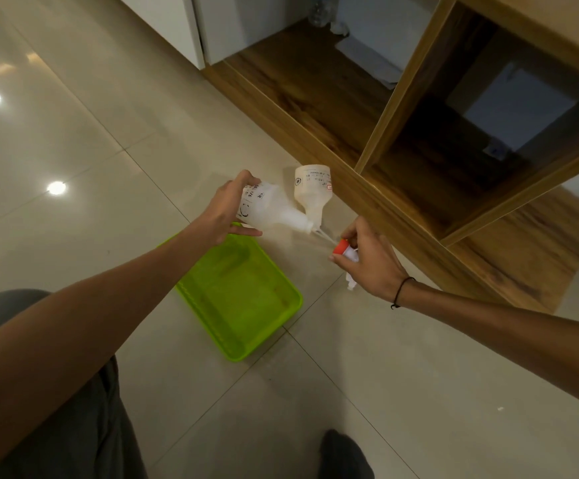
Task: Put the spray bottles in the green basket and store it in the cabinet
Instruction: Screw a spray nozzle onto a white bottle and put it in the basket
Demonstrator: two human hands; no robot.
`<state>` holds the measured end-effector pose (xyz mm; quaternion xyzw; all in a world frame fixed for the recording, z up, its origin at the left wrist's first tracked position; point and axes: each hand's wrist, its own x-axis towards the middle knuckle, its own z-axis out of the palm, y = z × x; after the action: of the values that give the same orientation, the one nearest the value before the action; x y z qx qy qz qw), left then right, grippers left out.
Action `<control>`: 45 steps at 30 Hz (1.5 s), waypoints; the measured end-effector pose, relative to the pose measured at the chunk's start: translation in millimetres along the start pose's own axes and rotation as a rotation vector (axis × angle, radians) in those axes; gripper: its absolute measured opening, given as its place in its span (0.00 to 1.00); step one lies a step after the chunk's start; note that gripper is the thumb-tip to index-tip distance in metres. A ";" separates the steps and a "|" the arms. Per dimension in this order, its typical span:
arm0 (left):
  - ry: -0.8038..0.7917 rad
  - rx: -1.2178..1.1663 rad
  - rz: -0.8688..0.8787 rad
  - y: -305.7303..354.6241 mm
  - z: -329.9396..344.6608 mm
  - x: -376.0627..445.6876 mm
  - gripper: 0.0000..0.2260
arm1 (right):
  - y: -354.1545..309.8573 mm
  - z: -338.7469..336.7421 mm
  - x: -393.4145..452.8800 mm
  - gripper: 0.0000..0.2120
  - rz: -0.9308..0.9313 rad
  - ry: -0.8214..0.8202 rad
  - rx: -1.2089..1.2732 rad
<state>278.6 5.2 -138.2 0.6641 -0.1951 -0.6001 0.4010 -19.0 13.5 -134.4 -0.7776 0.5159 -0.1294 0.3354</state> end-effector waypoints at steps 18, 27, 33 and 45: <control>-0.077 0.051 0.019 -13.8 9.2 3.0 0.26 | -6.5 14.1 25.6 0.12 -0.159 0.047 0.045; -0.357 -0.033 0.100 -12.6 -1.3 4.0 0.19 | -3.9 7.9 29.5 0.09 -0.112 -0.060 0.189; -0.540 0.345 0.174 5.0 -16.8 1.0 0.39 | -1.9 12.0 29.2 0.16 0.004 -0.179 0.300; -0.292 0.878 0.629 11.9 -15.2 0.0 0.50 | -2.7 8.0 47.9 0.22 -0.028 -0.054 0.142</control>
<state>295.7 2.6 -129.7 0.5887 -0.6688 -0.3996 0.2153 8.1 -25.3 -145.5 -0.7622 0.4852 -0.1495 0.4017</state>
